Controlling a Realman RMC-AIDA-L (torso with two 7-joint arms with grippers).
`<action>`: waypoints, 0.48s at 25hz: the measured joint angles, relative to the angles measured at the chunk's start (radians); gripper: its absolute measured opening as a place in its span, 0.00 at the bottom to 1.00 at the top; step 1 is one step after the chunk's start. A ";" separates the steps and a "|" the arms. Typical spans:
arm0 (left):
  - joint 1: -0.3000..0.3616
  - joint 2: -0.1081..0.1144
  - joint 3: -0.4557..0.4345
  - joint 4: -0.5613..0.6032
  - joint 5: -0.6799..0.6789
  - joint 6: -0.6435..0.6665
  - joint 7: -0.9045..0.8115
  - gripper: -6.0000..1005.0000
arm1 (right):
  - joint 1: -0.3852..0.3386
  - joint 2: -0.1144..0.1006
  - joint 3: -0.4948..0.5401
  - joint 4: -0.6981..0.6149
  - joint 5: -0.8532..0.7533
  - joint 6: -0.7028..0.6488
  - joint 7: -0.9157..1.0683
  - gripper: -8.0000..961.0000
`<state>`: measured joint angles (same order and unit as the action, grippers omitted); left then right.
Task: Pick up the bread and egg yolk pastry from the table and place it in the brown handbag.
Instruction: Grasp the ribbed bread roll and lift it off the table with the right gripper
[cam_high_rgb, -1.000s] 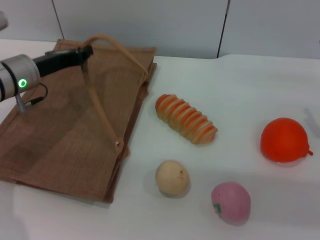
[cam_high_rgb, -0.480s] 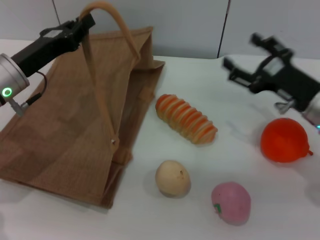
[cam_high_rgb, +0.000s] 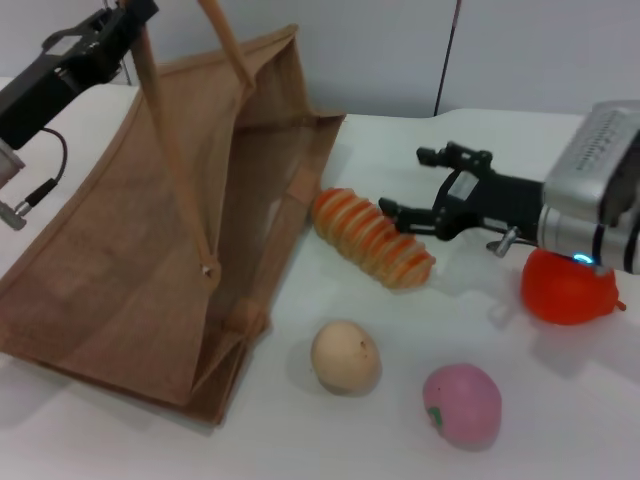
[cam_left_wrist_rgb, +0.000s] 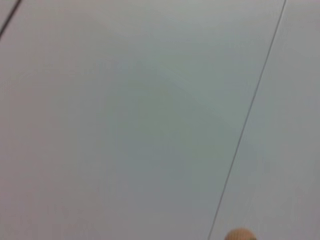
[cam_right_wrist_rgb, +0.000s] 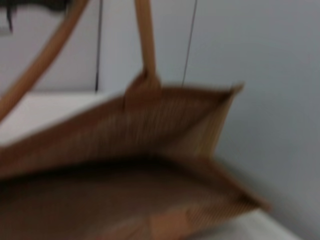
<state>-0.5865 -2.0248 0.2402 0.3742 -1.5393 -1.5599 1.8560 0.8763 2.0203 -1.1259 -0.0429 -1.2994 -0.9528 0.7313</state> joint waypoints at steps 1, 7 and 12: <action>0.001 0.000 -0.006 0.000 0.000 -0.002 0.000 0.13 | 0.009 0.001 0.000 0.000 -0.031 0.012 0.022 0.92; 0.003 -0.001 -0.016 0.000 -0.001 -0.005 0.001 0.13 | 0.044 0.002 0.000 0.000 -0.177 0.057 0.119 0.92; 0.001 -0.001 -0.018 0.000 -0.002 -0.006 0.001 0.13 | 0.077 0.006 0.000 0.003 -0.286 0.140 0.224 0.92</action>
<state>-0.5859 -2.0259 0.2223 0.3742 -1.5410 -1.5663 1.8570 0.9532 2.0263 -1.1258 -0.0401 -1.5851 -0.8127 0.9553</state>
